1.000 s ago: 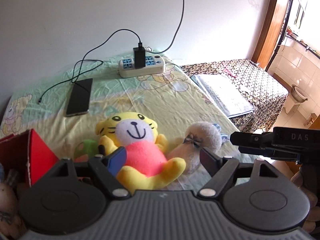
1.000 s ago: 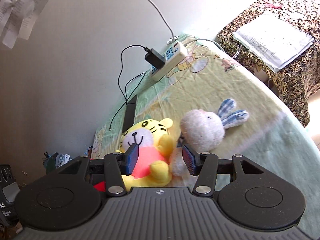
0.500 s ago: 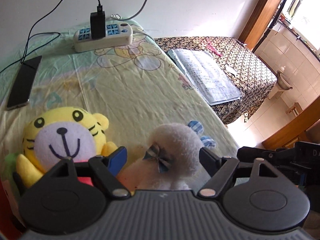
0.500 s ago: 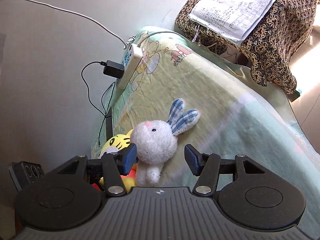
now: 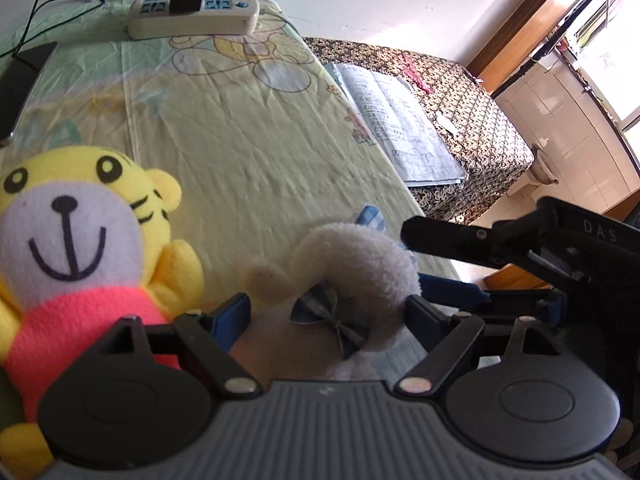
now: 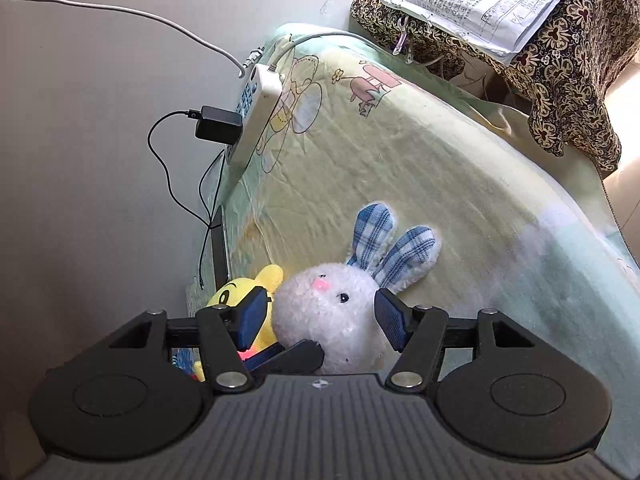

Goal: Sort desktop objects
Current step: 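Reach both grippers to the white bunny with plaid ears, then close both grippers on the white plaid-eared bunny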

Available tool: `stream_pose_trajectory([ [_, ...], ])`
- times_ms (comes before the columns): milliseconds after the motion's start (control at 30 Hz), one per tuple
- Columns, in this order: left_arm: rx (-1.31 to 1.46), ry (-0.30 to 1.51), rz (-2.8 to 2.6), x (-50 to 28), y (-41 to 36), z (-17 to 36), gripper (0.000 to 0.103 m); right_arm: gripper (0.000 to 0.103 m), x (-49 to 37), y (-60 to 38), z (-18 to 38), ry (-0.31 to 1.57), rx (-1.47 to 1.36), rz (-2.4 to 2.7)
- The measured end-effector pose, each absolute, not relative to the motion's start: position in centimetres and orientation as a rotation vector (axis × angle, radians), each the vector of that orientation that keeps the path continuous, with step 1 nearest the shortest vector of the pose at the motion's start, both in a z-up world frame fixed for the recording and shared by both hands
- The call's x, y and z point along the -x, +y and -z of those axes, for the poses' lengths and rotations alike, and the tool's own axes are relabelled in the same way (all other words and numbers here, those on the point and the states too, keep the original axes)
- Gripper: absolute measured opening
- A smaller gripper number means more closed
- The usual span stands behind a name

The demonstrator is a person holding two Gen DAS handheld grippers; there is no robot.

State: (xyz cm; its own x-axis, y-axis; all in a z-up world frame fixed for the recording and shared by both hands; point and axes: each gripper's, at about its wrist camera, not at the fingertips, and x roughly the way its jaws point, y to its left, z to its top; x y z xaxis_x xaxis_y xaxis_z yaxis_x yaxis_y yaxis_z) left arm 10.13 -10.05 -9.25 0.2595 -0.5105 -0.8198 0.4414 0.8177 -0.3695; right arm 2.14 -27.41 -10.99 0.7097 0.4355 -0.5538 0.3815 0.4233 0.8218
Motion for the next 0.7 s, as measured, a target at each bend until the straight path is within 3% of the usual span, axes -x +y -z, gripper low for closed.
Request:
stream_pose_trajectory([
  [400, 0.031, 1.197, 0.677, -9.7, -11.8, 10.9, 0.081, 0.065, -3.7, -27.2, 11.2, 0.904, -1.037, -0.075],
  [700, -0.031, 1.147, 0.670, -8.4, -12.8, 10.2, 0.075, 0.068, -2.7, -27.1, 11.7, 0.930, -1.100, -0.123],
])
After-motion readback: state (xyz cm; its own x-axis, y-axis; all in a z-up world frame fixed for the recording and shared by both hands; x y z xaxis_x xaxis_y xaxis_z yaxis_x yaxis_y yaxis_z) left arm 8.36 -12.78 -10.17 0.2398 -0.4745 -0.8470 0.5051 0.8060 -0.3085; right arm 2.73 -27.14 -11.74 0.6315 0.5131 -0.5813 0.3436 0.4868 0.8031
